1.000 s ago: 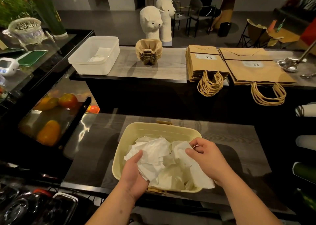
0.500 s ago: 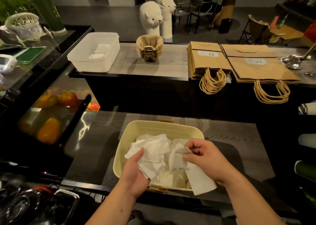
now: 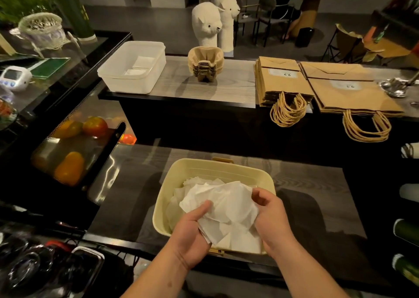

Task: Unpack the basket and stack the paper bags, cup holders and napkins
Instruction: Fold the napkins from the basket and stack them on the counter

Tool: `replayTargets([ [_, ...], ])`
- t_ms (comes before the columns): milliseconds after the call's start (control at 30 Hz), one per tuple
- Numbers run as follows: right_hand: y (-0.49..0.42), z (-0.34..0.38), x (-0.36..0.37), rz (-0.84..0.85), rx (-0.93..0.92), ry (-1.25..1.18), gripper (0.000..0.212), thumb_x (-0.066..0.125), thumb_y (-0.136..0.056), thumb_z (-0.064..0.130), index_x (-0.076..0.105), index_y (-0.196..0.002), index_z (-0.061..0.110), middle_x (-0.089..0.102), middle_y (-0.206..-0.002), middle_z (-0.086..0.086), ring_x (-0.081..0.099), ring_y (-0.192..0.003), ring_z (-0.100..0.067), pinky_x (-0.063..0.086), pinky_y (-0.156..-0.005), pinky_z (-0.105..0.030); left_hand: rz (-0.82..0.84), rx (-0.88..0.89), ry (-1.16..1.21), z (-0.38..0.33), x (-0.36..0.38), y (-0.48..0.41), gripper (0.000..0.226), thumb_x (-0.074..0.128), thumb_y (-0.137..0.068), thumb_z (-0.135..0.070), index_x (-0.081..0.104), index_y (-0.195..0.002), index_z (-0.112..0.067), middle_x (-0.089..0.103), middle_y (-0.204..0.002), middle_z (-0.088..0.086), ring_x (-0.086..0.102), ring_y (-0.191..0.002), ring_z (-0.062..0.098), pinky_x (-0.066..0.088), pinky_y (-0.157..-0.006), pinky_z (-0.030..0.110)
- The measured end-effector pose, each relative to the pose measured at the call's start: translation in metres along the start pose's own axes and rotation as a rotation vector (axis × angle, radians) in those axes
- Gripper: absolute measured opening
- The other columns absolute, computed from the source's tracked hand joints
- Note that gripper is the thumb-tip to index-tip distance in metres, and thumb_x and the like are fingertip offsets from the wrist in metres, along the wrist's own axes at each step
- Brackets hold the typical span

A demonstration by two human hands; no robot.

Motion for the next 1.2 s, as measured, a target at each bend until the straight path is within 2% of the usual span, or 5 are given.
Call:
replayTargets([
  [267,0.003,0.021,-0.015,0.076,-0.140,0.236,0.009,0.073,-0.092,0.021,0.075,-0.089,0.029,0.072,-0.093,0.014,0.057,-0.074,-0.013,0.050,-0.067,-0.019,-0.025,0.034,-0.037,-0.004,-0.005,-0.005,0.026,0.056,-0.101,-0.013,0.066,-0.123,-0.005,0.073,-0.120,0.020,0.069,-0.111,0.039,0.053,-0.102,0.054],
  [400,0.023,0.050,-0.017,0.304,-0.186,0.178,0.013,0.076,-0.088,0.018,0.076,-0.084,0.031,0.075,-0.097,-0.001,0.070,-0.094,-0.029,0.059,-0.085,-0.046,-0.066,0.083,-0.075,-0.018,-0.015,-0.013,0.028,0.057,-0.101,-0.019,0.066,-0.125,-0.006,0.074,-0.118,0.022,0.069,-0.111,0.041,0.049,-0.104,0.057],
  [500,0.039,0.062,-0.006,0.486,-0.145,0.112,0.009,0.079,-0.079,0.021,0.076,-0.078,0.030,0.077,-0.090,-0.004,0.073,-0.086,-0.022,0.060,-0.078,-0.038,-0.056,0.023,-0.057,-0.018,-0.019,-0.018,0.045,0.063,-0.095,-0.026,0.059,-0.135,-0.006,0.067,-0.129,0.025,0.063,-0.119,0.044,0.048,-0.104,0.059],
  [733,0.006,0.032,-0.012,0.089,-0.103,0.254,0.003,0.076,-0.090,0.030,0.073,-0.088,0.029,0.069,-0.081,0.001,0.062,-0.072,-0.019,0.053,-0.064,-0.032,0.072,0.027,-0.092,0.005,0.004,-0.008,0.038,0.057,-0.084,-0.012,0.076,-0.115,-0.001,0.071,-0.123,0.024,0.072,-0.104,0.036,0.060,-0.086,0.047],
  [1200,-0.014,0.022,-0.031,0.005,0.090,-0.192,0.021,0.066,-0.095,0.008,0.069,-0.115,0.015,0.079,-0.101,-0.008,0.077,-0.088,-0.030,0.062,-0.072,-0.052,0.100,0.025,0.042,-0.020,-0.006,-0.003,0.044,0.057,-0.089,-0.027,0.068,-0.127,-0.007,0.068,-0.129,0.023,0.067,-0.116,0.045,0.047,-0.101,0.061],
])
Point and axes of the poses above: each hand's wrist, its own y-axis away from the middle knuckle, its own x-axis out of the palm, z = x × y, the point moved 7 cm from there along -y, towards the middle knuckle
